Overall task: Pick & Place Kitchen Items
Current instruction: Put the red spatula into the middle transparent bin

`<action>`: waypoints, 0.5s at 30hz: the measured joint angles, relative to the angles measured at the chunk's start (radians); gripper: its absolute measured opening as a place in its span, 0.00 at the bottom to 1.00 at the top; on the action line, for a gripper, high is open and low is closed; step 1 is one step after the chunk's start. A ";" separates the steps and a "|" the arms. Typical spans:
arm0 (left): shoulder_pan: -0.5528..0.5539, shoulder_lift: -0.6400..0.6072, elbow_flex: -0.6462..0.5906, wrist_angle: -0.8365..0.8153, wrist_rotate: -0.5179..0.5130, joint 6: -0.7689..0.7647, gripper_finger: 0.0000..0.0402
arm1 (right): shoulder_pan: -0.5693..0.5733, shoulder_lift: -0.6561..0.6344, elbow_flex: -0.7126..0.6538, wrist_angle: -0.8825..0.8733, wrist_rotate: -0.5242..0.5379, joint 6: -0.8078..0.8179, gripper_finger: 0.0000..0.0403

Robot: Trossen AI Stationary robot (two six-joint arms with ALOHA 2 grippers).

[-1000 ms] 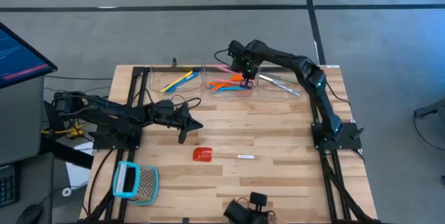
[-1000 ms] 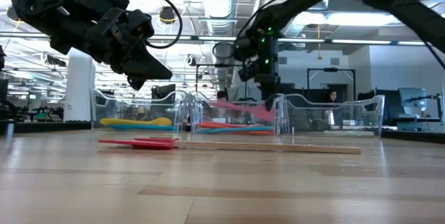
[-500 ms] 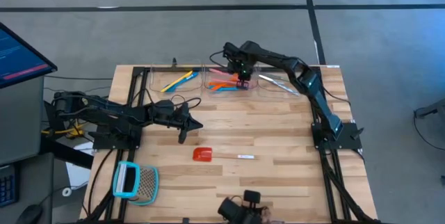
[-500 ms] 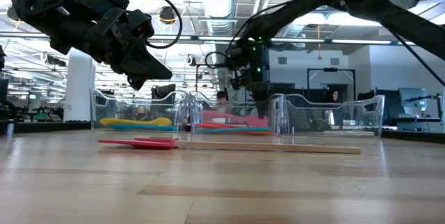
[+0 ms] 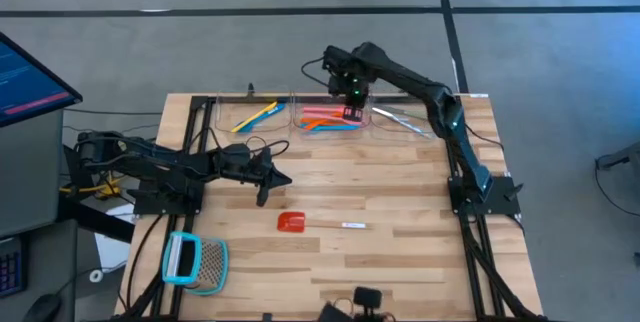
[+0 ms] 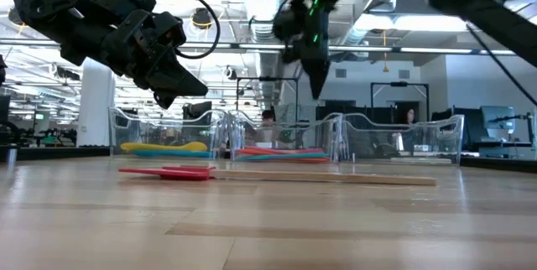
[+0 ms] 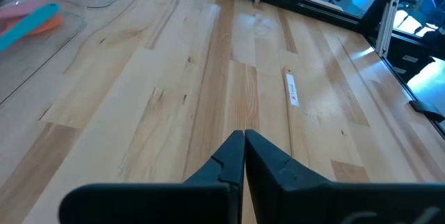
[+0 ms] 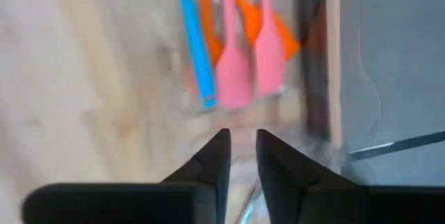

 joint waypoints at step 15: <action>-0.071 0.000 0.000 -0.015 0.000 -0.003 0.01 | 0.235 -0.356 -0.003 -0.031 -0.101 0.188 0.00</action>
